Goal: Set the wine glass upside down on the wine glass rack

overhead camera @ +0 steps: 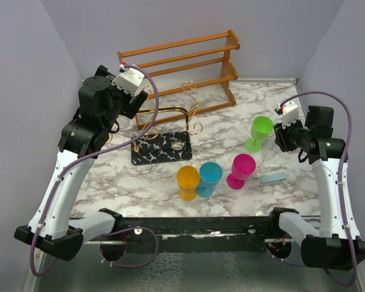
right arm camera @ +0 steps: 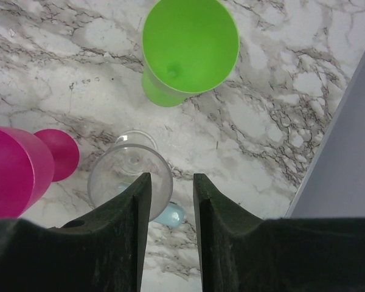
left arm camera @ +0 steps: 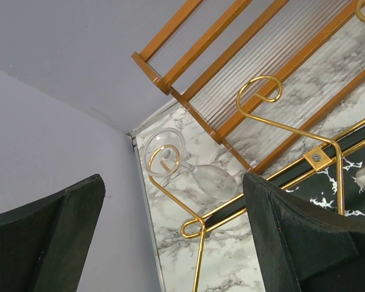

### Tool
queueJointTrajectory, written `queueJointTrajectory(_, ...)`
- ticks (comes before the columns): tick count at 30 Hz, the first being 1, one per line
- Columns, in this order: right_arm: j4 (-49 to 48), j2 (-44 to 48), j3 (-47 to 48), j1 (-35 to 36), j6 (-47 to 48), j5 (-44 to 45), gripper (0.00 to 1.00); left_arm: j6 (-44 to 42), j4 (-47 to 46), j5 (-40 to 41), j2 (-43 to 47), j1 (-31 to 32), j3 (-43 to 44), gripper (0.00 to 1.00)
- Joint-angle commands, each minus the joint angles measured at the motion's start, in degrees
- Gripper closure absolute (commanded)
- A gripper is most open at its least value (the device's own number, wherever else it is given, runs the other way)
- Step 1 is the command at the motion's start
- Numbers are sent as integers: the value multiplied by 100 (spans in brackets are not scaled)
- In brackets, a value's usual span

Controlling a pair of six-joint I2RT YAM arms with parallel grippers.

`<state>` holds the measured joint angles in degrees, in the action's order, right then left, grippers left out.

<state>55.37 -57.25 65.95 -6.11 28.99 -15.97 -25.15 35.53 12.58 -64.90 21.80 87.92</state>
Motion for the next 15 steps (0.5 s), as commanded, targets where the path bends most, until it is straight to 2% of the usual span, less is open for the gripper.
queueJointTrajectory(1,29,-128,-39,-23,19,120,67,89,-148,-160,87,-25,-8,1)
queueJointTrajectory(9,-73,-403,-197,-22,10,207,71,71,-143,-150,54,-31,-3,1)
queueJointTrajectory(12,-103,-436,-263,-22,14,208,80,71,-133,-163,10,-31,27,1)
queueJointTrajectory(15,-115,-438,-280,-22,27,273,95,76,-125,-193,-27,-36,50,1)
